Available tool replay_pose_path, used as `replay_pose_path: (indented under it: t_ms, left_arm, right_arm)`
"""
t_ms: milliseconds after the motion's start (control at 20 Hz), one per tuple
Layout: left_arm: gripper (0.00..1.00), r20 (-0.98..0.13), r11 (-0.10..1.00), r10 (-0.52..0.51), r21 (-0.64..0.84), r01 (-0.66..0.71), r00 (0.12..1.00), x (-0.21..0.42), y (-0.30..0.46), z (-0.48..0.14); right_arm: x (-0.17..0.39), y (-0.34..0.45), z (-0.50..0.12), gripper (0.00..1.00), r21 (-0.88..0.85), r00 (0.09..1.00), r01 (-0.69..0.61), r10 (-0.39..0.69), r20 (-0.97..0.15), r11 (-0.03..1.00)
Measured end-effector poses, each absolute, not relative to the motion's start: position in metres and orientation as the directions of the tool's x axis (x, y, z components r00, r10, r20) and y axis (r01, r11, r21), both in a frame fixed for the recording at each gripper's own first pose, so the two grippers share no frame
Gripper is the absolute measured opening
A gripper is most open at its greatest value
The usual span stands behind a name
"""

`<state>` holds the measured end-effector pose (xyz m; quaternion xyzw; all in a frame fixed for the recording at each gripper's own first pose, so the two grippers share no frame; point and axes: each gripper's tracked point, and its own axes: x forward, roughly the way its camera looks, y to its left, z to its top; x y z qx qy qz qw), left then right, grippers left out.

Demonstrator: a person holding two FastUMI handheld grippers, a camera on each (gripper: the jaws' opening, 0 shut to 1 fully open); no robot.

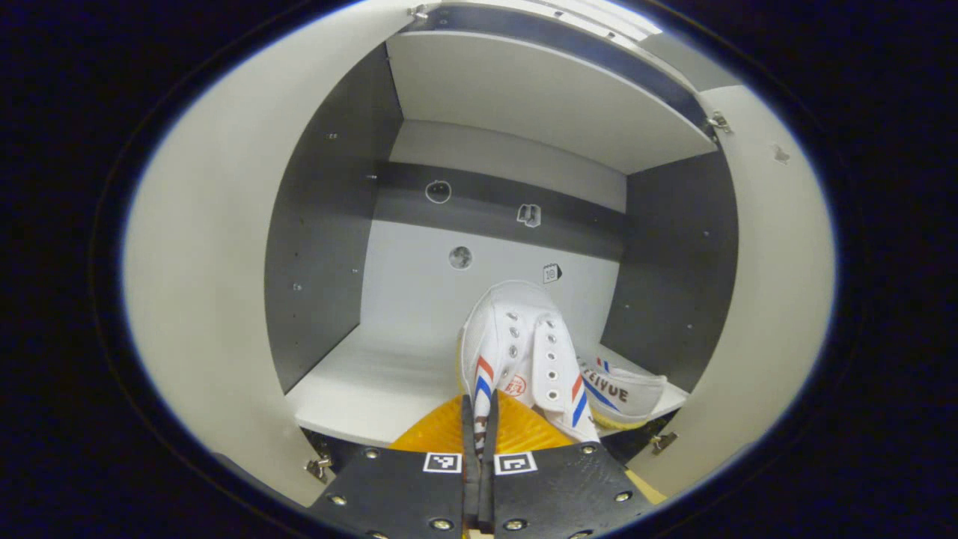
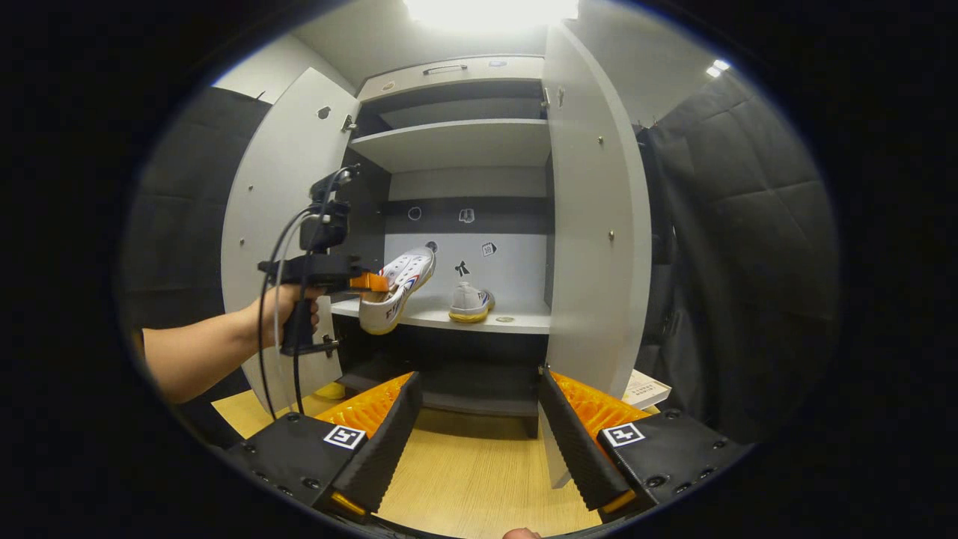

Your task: Grab one shoe with the right hand and put it into the shoe cabinet, grab the other shoe with the left hand and put it into the shoe cabinet; then close the right door with the right hand and the left door with the left hand.

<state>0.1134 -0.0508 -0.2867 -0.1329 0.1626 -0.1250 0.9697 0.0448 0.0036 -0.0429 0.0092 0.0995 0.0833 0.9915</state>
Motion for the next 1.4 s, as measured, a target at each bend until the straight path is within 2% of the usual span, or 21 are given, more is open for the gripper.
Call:
replay_pose_path:
  t_ms: [50,350,550,600,800,1000,1200,1400]
  left_arm:
    - [0.01,-0.297,0.936,-0.272,-0.304,0.179,0.915,0.112,-0.052,-0.287]
    - [0.01,-0.446,0.954,-0.203,-0.292,0.073,0.871,0.099,-0.053,-0.305]
    - [0.04,-0.433,0.95,-0.194,-0.307,0.059,0.88,0.102,-0.048,-0.301]
    - [0.27,-0.407,0.954,-0.174,-0.295,0.051,0.897,0.101,-0.044,-0.291]
    - [0.96,-0.319,0.976,-0.13,-0.207,0.065,0.939,0.062,-0.02,-0.249]
    - [0.96,-0.238,0.984,-0.153,-0.123,0.127,0.959,-0.01,-0.014,-0.213]
    - [0.96,-0.178,0.974,-0.22,-0.088,0.207,0.959,-0.082,-0.022,-0.183]
    - [0.95,-0.163,0.957,-0.288,-0.097,0.275,0.944,-0.141,-0.026,-0.166]
  right_arm:
    - [0.046,0.002,-0.045,0.99,0.044,0.963,-0.17,0.176,-0.202,0.984]
    - [0.06,0.013,-0.056,0.99,0.106,0.936,-0.271,0.287,-0.206,0.957]
    - [0.073,0.01,-0.06,0.99,0.135,0.919,-0.323,0.345,-0.193,0.937]
    - [0.075,0.008,-0.059,0.99,0.138,0.917,-0.328,0.35,-0.192,0.935]
    - [0.074,0.001,-0.041,0.98,0.129,0.933,-0.305,0.323,-0.158,0.944]
    - [0.057,0.001,-0.016,0.98,0.136,0.943,-0.277,0.296,-0.151,0.951]
    - [0.037,-0.015,0.013,0.98,0.092,0.968,-0.208,0.219,-0.126,0.974]
    - [0.025,-0.049,0.041,0.98,0.054,0.989,-0.107,0.112,-0.094,0.993]
